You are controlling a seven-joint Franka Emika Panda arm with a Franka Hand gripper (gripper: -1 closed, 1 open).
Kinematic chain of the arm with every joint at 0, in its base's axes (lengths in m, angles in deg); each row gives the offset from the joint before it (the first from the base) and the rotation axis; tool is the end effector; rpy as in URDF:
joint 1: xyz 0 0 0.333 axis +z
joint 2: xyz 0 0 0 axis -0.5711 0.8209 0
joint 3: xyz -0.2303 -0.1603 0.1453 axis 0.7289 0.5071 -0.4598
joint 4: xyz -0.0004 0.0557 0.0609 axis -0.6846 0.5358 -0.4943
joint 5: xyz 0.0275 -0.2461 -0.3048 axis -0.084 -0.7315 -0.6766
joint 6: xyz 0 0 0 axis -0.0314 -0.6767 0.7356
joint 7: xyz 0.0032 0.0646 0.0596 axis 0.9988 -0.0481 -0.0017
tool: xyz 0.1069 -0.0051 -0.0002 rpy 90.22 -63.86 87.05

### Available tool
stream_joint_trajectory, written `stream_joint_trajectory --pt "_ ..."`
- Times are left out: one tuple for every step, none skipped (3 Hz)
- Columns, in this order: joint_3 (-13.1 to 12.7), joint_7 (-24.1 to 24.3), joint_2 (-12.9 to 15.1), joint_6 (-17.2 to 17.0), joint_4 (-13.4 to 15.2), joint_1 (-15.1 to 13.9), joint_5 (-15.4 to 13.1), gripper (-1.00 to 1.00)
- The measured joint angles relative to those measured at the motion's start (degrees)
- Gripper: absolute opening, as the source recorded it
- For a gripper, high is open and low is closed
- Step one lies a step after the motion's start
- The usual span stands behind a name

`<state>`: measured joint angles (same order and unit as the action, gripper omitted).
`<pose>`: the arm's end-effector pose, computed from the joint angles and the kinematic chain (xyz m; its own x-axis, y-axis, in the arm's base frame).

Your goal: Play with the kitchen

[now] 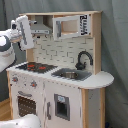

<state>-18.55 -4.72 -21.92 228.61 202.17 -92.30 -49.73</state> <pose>0.3329 0.3323 0.6982 0.3176 0.5695 0.7581 -0.5976 -0.5005 0.6264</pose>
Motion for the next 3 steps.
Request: stream_joint_trajectory --pt "-5.08 -0.64 -0.03 1.59 -3.03 -0.03 -0.85 1.0" --pt "-9.96 -0.66 -0.57 1.67 -6.15 0.04 -2.85 1.0" --pt "-13.83 -1.13 -0.79 2.25 -8.09 1.51 -6.73 1.0"
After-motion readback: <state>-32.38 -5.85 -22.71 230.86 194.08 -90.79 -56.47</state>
